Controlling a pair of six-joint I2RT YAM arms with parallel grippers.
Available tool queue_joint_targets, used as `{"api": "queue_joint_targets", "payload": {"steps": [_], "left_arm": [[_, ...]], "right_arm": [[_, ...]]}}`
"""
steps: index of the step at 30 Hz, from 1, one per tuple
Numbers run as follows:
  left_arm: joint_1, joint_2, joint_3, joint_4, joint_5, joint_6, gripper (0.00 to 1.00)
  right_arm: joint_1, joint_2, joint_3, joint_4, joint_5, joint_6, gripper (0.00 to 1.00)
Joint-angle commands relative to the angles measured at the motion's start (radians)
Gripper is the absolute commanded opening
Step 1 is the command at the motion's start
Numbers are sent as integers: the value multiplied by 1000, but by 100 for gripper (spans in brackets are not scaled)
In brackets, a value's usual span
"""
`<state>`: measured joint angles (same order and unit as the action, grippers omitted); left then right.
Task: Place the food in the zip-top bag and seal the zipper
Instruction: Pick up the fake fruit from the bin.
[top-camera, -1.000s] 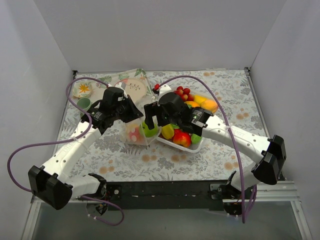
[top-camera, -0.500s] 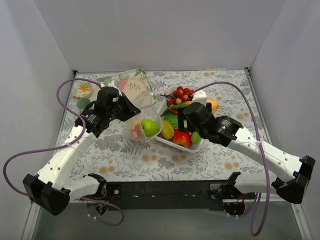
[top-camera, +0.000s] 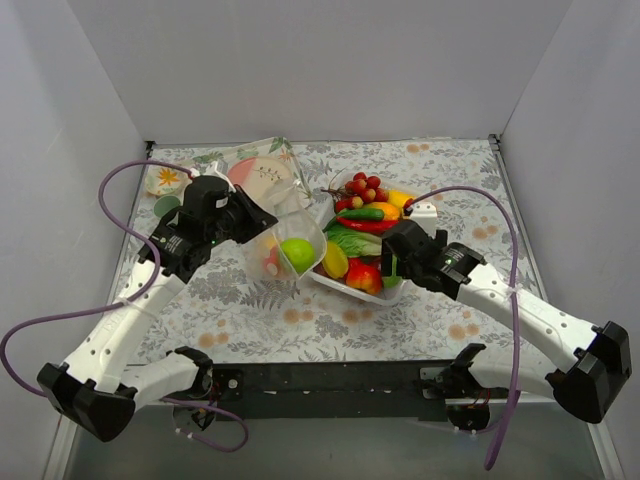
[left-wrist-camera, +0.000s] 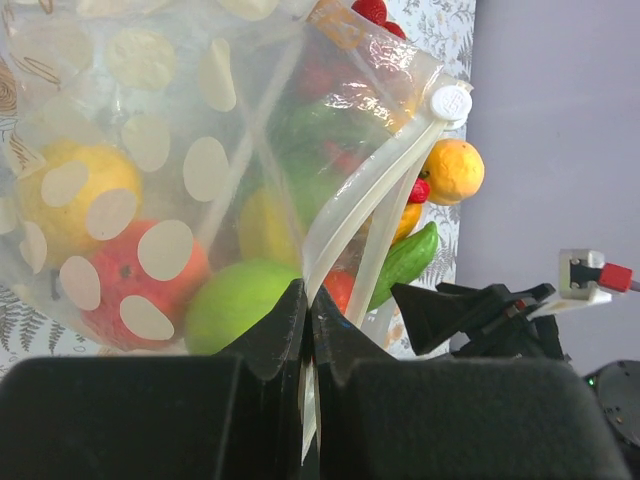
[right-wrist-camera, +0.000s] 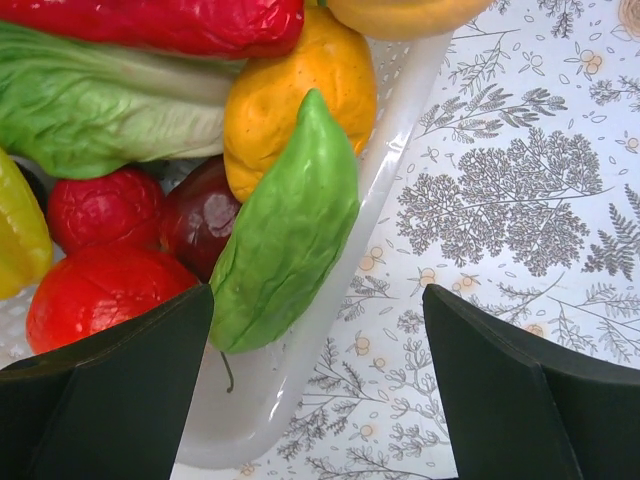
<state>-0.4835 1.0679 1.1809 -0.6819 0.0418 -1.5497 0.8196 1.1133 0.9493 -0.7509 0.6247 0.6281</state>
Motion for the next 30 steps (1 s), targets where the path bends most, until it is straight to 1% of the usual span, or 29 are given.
{"api": "queue_joint_targets", "payload": {"steps": [1, 7, 10, 13, 14, 16, 17, 19, 20, 21, 22, 23, 26, 30], "left_arm": [[-1, -39, 5, -8, -6, -33, 0], [-1, -40, 6, -16, -5, -55, 0], [0, -39, 5, -19, -3, -66, 0], [3, -37, 3, -25, -6, -73, 0], [6, -37, 3, -27, -6, -76, 0], [20, -36, 3, -30, 4, -78, 0], [26, -29, 3, -30, 15, -79, 0], [52, -22, 9, -33, 59, -81, 0], [65, -14, 10, -30, 79, -85, 0], [75, -13, 10, -27, 98, -87, 0], [98, -10, 6, -18, 145, -93, 0], [111, -6, 3, -13, 168, -101, 0], [163, -2, -24, 13, 266, -115, 0], [210, -2, -63, 42, 348, -139, 0]], "right_arm": [[-54, 11, -23, 128, -51, -16, 93], [-85, 80, -7, 212, -77, -54, 91], [-91, 124, 6, 222, -97, -62, 89], [-92, 135, 6, 232, -111, -59, 86], [-92, 134, 6, 237, -112, -59, 80], [-91, 126, 14, 239, -123, -62, 72], [-92, 125, 20, 240, -125, -65, 59], [-91, 120, 46, 239, -132, -71, 46], [-91, 120, 60, 228, -134, -77, 32], [-91, 120, 83, 223, -137, -79, 27], [-91, 118, 94, 222, -143, -82, 23], [-91, 118, 103, 211, -143, -87, 15], [-91, 102, 144, 206, -152, -96, 12], [-91, 86, 206, 197, -146, -126, 10]]}}
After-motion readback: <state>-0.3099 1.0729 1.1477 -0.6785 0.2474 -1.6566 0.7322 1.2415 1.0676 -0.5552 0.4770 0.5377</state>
